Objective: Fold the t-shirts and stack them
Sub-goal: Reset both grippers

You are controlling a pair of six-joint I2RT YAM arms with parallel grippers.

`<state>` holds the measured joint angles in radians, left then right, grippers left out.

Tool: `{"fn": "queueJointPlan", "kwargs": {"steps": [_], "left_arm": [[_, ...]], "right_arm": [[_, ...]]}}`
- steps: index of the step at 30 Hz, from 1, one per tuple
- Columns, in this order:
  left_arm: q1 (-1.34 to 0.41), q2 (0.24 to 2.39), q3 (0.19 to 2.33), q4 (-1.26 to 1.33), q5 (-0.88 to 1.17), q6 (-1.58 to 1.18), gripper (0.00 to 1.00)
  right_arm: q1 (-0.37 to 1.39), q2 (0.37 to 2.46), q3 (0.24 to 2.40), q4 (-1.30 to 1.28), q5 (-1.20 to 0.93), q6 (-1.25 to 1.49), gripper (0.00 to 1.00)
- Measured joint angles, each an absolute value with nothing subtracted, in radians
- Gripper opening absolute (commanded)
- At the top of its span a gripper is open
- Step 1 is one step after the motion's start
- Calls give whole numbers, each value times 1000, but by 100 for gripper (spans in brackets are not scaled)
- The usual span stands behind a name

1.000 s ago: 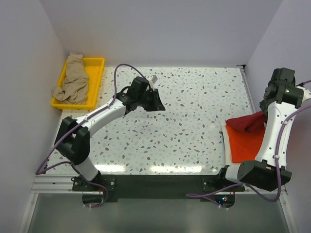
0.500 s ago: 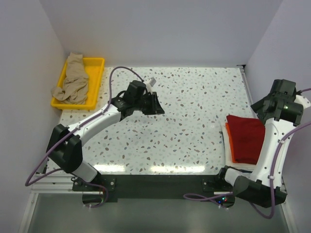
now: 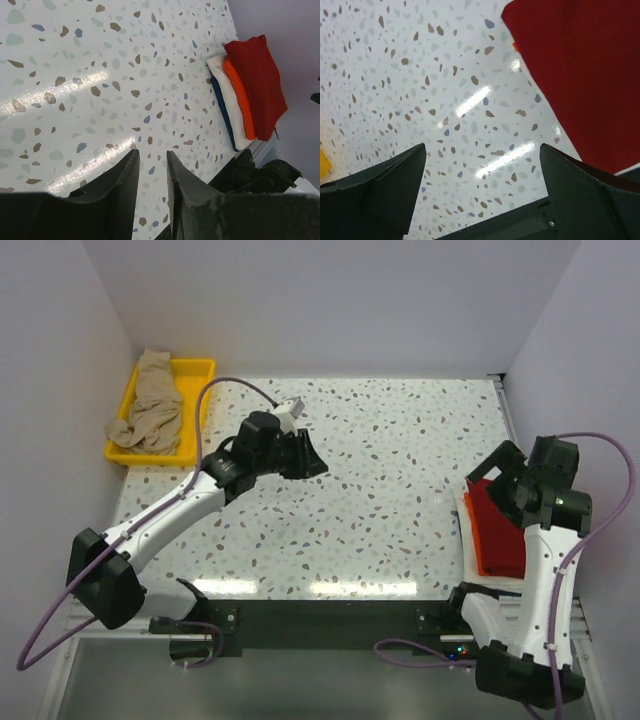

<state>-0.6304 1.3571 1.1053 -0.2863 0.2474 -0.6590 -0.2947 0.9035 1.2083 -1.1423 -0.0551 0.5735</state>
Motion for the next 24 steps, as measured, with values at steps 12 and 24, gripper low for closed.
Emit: {"fn": "queueJointPlan", "kwargs": {"steps": [12,24], "left_arm": [[-554,1233,1013,-312,171,-600,35],[-506,1066,917,-364,32,-534,35]], "right_arm": [[372,1083,1128,-883,112,677,99],[582,1091,1009,-648,144,620,99]]}}
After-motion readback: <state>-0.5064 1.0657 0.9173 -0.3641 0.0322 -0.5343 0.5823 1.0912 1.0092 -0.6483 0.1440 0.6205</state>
